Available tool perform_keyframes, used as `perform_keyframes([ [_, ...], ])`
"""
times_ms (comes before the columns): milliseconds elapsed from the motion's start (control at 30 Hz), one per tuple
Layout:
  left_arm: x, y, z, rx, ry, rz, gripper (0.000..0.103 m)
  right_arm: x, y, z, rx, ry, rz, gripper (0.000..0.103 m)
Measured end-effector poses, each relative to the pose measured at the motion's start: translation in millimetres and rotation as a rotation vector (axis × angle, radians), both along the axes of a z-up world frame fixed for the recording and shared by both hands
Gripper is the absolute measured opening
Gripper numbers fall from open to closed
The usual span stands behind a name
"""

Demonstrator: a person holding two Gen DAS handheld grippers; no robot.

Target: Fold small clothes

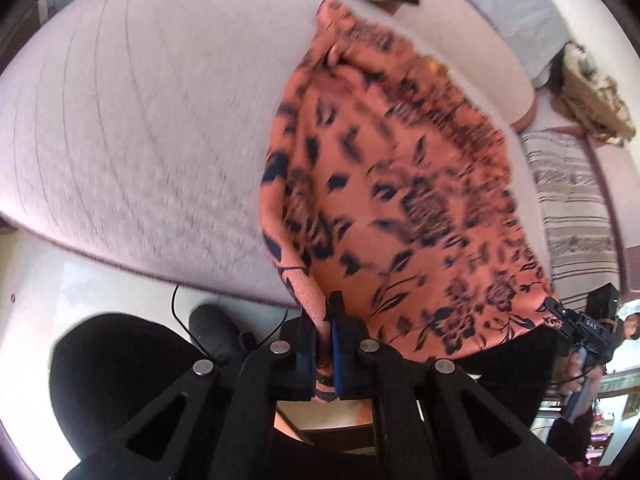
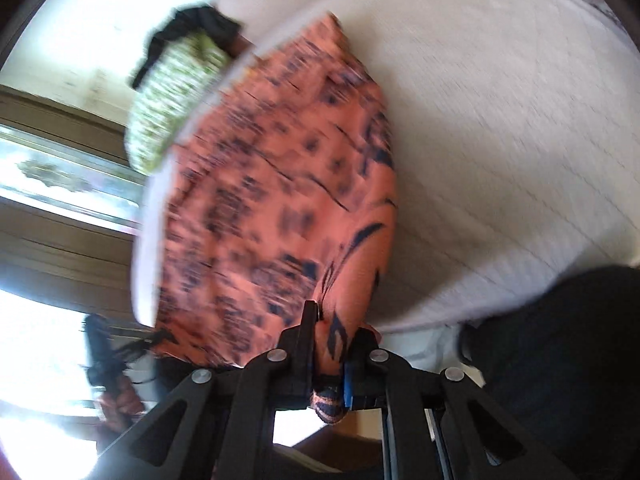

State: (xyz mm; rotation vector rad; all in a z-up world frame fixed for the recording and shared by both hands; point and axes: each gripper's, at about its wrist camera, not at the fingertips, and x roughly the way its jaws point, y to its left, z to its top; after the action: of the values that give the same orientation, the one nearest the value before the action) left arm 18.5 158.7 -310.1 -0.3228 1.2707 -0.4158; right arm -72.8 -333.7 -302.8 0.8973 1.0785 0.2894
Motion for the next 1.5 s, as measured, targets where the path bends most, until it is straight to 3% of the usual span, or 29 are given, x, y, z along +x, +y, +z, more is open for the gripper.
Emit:
perform_keyframes([
  [100,12,-4,25,-0.036,-0.048,-0.011,0.006,13,-8,15,0.081,-0.087,-0.025,0.01],
  [233,46,0,53,-0.075,-0.102,-0.011,0.006,50,-19,34,0.106,-0.136,-0.066,0.01],
  [367,100,-4,76,-0.045,-0.138,-0.015,0.006,109,-40,49,0.081,-0.165,-0.124,0.01],
  [467,162,-15,82,-0.017,-0.146,0.001,0.006,163,-63,53,0.067,-0.18,-0.183,0.01],
  [567,235,-29,80,0.016,-0.177,0.039,0.006,231,-81,46,0.039,-0.169,-0.26,0.01],
  [700,323,-30,49,0.012,-0.176,0.214,0.01,314,-94,-4,0.018,-0.08,-0.411,0.011],
  [767,338,-27,27,0.043,-0.168,0.318,0.01,333,-95,-28,0.013,-0.031,-0.457,0.012],
  [833,336,-22,17,0.02,-0.177,0.337,0.01,340,-94,-46,0.039,0.003,-0.471,0.012],
  [933,311,-8,26,0.002,-0.259,0.332,0.012,334,-99,-45,0.033,-0.078,-0.424,0.013],
  [967,294,-4,32,0.001,-0.305,0.353,0.018,330,-103,-44,0.047,-0.103,-0.42,0.013],
  [1000,281,-1,38,0.002,-0.332,0.359,0.03,325,-108,-42,0.06,-0.125,-0.446,0.018],
  [1033,268,-4,42,0.015,-0.353,0.361,0.036,320,-112,-40,0.074,-0.143,-0.484,0.024],
  [1067,255,-7,45,0.023,-0.374,0.373,0.043,311,-117,-38,0.102,-0.162,-0.528,0.047],
  [1100,242,-12,47,0.018,-0.399,0.395,0.046,300,-122,-33,0.138,-0.184,-0.589,0.088],
  [1133,231,-19,50,0.02,-0.414,0.403,0.046,291,-122,-27,0.149,-0.211,-0.643,0.095],
  [1167,225,-28,51,0.043,-0.423,0.393,0.046,287,-118,-19,0.138,-0.232,-0.637,0.095],
  [1233,227,-58,54,0.151,-0.433,0.319,0.047,292,-91,8,0.049,-0.254,-0.464,0.092],
  [1300,227,-81,46,0.219,-0.441,0.234,0.055,302,-43,28,-0.08,-0.234,-0.271,0.074],
  [1333,228,-89,41,0.238,-0.432,0.203,0.057,309,-8,33,-0.14,-0.211,-0.145,0.07],
  [1400,230,-99,26,0.269,-0.398,0.172,0.057,318,58,29,-0.218,-0.174,0.052,0.053],
  [1500,234,-103,13,0.312,-0.394,0.14,0.057,341,141,10,-0.313,-0.144,0.236,0.048],
])
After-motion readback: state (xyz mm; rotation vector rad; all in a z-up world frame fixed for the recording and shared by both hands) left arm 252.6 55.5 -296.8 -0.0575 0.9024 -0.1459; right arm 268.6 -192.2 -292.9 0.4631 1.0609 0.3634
